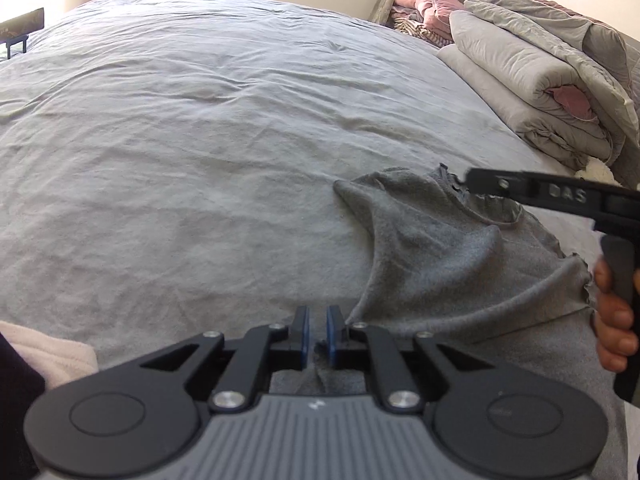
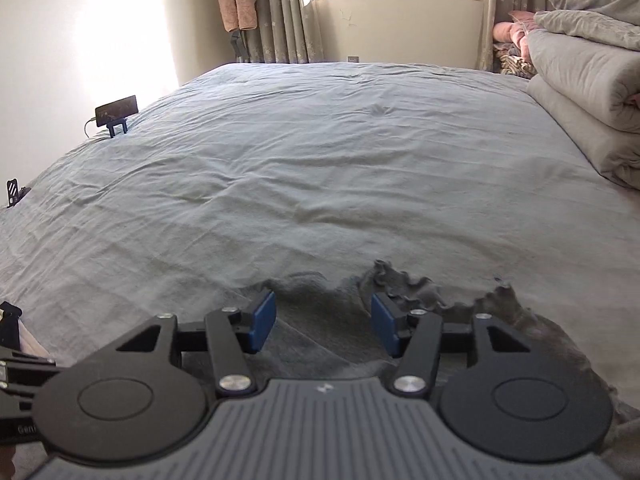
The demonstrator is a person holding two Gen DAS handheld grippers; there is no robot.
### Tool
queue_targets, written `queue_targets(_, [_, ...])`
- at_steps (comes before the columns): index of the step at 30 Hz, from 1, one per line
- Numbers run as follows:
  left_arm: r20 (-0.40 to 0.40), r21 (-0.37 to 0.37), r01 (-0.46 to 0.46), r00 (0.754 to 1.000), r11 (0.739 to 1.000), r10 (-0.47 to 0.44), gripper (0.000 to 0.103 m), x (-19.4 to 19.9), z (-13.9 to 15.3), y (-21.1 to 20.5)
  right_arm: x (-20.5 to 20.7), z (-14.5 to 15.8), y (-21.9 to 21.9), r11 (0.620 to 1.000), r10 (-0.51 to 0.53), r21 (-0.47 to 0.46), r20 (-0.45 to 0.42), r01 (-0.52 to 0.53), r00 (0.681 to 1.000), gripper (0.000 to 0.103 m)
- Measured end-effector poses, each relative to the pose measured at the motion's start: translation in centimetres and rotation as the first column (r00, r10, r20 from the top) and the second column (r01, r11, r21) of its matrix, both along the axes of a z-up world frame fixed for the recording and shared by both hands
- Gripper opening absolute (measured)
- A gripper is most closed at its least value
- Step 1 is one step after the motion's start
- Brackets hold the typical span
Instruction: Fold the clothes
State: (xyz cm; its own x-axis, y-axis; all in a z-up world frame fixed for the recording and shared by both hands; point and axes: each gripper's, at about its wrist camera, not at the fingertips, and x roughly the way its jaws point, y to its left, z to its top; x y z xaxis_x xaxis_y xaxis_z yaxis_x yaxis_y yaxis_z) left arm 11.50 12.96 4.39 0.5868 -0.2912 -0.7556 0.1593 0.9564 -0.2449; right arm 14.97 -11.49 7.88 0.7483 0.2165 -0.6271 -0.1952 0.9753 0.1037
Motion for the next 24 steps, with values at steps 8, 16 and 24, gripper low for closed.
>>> queue_targets(8, [0.05, -0.092, -0.009, 0.999, 0.996, 0.014, 0.009, -0.1, 0.8, -0.1, -7.6, -1.7, -12.3, 0.956, -0.276, 0.077, -0.101, 0.284, 0.956, 0.057])
queue_targets(16, [0.061, -0.011, 0.008, 0.998, 1.0, -0.007, 0.012, -0.3, -0.4, -1.9, -6.6, -4.7, -12.7, 0.937, -0.339, 0.035, -0.146, 0.347, 0.929, 0.029])
queue_targets(24, [0.068, 0.008, 0.009, 0.998, 1.0, -0.01, 0.016, -0.5, -0.5, -1.8, -10.7, -1.1, -13.1, 0.927, -0.371, 0.06, 0.011, 0.369, 0.929, 0.004])
